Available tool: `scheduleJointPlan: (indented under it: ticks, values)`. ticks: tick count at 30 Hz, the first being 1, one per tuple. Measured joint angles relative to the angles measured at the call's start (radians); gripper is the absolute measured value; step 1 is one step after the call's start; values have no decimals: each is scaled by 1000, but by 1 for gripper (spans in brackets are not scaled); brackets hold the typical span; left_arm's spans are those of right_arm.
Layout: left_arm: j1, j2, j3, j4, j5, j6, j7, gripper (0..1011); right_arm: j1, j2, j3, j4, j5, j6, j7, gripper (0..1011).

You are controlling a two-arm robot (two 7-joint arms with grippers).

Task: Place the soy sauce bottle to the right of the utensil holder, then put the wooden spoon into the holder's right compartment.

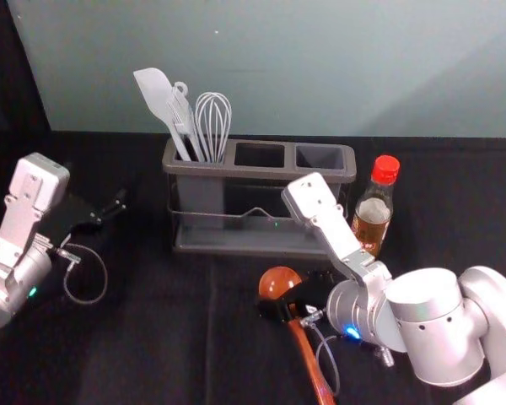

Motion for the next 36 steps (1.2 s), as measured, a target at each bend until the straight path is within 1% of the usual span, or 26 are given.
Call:
scheduleJointPlan:
  ticks: [8,10,11,13,14,16,17,21,22,23,24,26,27,31,32,33,34,35,36]
  values:
    - [0,0,0,0,0,0,0,1005,-28,27,23,-86,-2,6,34,840]
    - [0,0,0,0,0,0,0,1005,-50,43,40,-133,0,-3,50,840]
    - [0,0,0,0,0,0,0,1005,-50,43,40,-133,0,-3,50,840]
    - [0,0,0,0,0,0,0,1005,-79,62,61,-184,6,-27,67,840]
    - [0,0,0,0,0,0,0,1005,-79,62,61,-184,6,-27,67,839]
    - [0,0,0,0,0,0,0,1005,-103,76,75,-222,7,-50,76,840]
    - [0,0,0,0,0,0,0,1005,-122,85,85,-248,7,-70,80,840]
    - [0,0,0,0,0,0,0,1005,-161,104,102,-296,5,-119,86,840]
    - [0,0,0,0,0,0,0,1005,-185,115,111,-322,2,-151,87,840]
    - [0,0,0,0,0,0,0,1005,-196,120,116,-333,0,-171,88,840]
    - [0,0,0,0,0,0,0,1005,-218,131,124,-353,-3,-210,90,840]
    - [0,0,0,0,0,0,0,1005,-235,142,132,-370,-7,-248,92,840]
    - [0,0,0,0,0,0,0,1005,-255,153,139,-384,-12,-295,92,840]
    - [0,0,0,0,0,0,0,1005,-294,172,156,-408,-20,-409,86,840]
    - [0,0,0,0,0,0,0,1005,-314,180,164,-415,-25,-475,76,840]
    - [0,0,0,0,0,0,0,1005,-322,182,167,-417,-28,-508,70,839]
    - [0,0,0,0,0,0,0,1005,-337,185,173,-419,-32,-562,61,840]
    - [0,0,0,0,0,0,0,1005,-345,186,176,-419,-33,-589,55,840]
    - [0,0,0,0,0,0,0,1005,-358,187,183,-418,-35,-651,44,840]
